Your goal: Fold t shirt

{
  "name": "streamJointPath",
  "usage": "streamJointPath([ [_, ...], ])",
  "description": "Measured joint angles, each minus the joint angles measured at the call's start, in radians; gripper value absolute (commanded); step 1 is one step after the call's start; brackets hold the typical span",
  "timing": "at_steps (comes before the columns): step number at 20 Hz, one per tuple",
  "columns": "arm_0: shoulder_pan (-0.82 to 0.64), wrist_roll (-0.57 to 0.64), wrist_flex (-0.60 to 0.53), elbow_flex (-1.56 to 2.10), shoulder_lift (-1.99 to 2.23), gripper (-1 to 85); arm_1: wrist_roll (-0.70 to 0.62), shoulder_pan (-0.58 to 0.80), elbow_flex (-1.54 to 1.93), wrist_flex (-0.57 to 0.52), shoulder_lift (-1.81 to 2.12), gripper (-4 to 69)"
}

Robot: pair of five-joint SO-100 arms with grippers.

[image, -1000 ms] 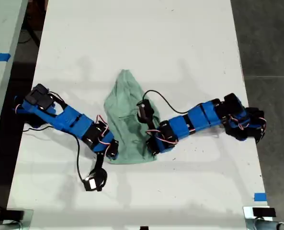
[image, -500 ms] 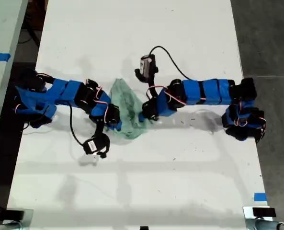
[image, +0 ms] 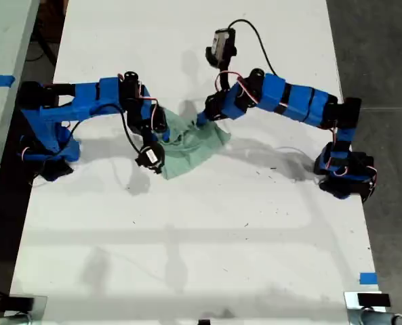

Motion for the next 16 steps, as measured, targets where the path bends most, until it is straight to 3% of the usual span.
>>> streamJointPath([
  [1,-0.040,0.008,0.003,0.074,0.049,28.5,-0.009,0.021,0.000,0.017,-0.003,41.1],
  [3,-0.112,0.023,0.003,0.221,0.156,28.3,-0.031,0.063,0.000,0.058,-0.003,43.0],
  [12,-0.160,0.037,0.003,0.351,0.584,22.2,-0.064,0.143,0.083,0.273,0.161,38.9],
  [14,-0.127,0.006,0.006,0.351,0.638,16.4,-0.064,0.141,0.127,0.314,0.222,34.6],
  [15,-0.080,-0.025,0.008,0.351,0.650,7.0,-0.063,0.129,0.169,0.328,0.267,27.9],
  [16,-0.014,-0.064,0.008,0.357,0.660,-0.2,-0.051,0.100,0.222,0.333,0.327,10.7],
])
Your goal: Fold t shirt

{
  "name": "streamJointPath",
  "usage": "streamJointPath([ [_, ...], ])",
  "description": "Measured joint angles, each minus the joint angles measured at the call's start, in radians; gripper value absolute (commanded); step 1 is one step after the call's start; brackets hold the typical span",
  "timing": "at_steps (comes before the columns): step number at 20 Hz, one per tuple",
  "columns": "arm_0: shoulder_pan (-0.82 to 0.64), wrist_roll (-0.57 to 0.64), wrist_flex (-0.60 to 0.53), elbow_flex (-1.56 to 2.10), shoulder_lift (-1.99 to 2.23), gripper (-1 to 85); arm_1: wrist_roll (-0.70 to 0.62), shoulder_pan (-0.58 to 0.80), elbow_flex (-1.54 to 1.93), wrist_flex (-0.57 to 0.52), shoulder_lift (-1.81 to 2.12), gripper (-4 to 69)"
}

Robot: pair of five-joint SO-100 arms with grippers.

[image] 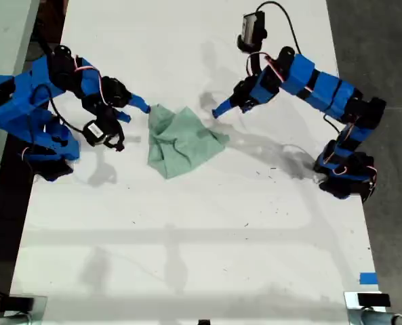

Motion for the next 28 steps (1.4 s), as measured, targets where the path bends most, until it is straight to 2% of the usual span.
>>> streamJointPath([
  [1,0.077,-0.054,0.000,0.015,0.014,-0.2,0.028,-0.044,0.071,0.000,0.072,0.7],
  [5,0.499,-0.354,-0.025,0.086,0.232,-0.2,0.212,-0.281,0.477,-0.018,0.509,0.8],
  [7,0.652,-0.474,-0.110,0.253,0.414,-0.3,0.350,-0.430,0.696,-0.054,0.741,0.8],
  [9,0.692,-0.482,-0.261,0.509,0.603,0.1,0.503,-0.526,0.928,-0.091,0.946,0.8],
  [12,0.730,-0.499,-0.482,1.000,1.019,5.9,0.626,-0.663,1.325,-0.252,1.318,1.1],
  [13,0.752,-0.526,-0.518,1.175,1.173,9.3,0.641,-0.687,1.462,-0.287,1.471,1.2],
  [15,0.801,-0.581,-0.629,1.391,1.246,15.7,0.644,-0.690,1.694,-0.276,1.746,4.3],
  [17,0.844,-0.641,-0.627,1.448,1.255,18.4,0.563,-0.687,1.858,-0.270,1.799,5.6],
  [18,0.847,-0.597,-0.620,1.450,1.270,14.5,0.469,-0.669,1.884,-0.296,1.782,4.6],
  [20,0.828,-0.448,-0.597,1.450,1.275,15.6,0.178,-0.624,1.894,-0.301,1.809,4.2],
  [21,0.775,-0.316,-0.584,1.450,1.272,15.9,0.074,-0.640,1.894,-0.301,1.812,4.1],
  [22,0.709,-0.123,-0.584,1.450,1.261,15.3,0.000,-0.630,1.896,-0.302,1.813,4.0],
  [25,0.621,0.523,-0.586,1.450,1.290,9.1,-0.094,-0.632,1.898,-0.302,1.813,3.9],
  [26,0.601,0.626,-0.586,1.450,1.290,8.1,-0.098,-0.630,1.898,-0.302,1.813,3.9],
  [28,0.584,0.658,-0.586,1.450,1.290,7.0,-0.104,-0.627,1.898,-0.302,1.813,3.9],
])
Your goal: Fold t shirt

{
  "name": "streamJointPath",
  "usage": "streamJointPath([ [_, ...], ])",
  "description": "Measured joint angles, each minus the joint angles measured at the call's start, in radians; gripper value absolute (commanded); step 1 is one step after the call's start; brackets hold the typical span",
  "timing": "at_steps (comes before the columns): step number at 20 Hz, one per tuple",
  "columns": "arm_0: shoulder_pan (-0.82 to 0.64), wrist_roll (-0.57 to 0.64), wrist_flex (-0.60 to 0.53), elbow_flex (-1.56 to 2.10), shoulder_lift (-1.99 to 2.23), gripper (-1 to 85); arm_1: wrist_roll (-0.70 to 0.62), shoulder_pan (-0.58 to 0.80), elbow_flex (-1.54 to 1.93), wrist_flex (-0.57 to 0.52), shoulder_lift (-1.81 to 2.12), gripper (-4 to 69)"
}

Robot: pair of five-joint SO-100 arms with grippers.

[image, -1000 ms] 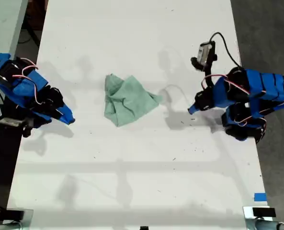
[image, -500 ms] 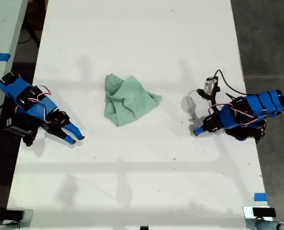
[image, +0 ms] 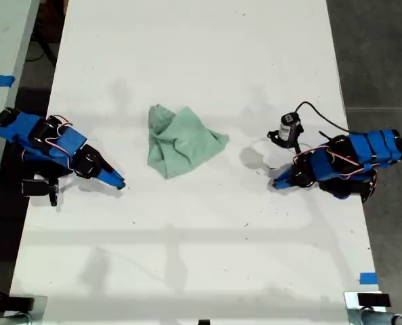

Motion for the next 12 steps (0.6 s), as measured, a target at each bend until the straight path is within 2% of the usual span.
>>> streamJointPath([
  [12,-0.009,0.015,0.000,0.000,0.002,6.8,0.000,0.000,0.000,0.000,0.000,3.9],
])
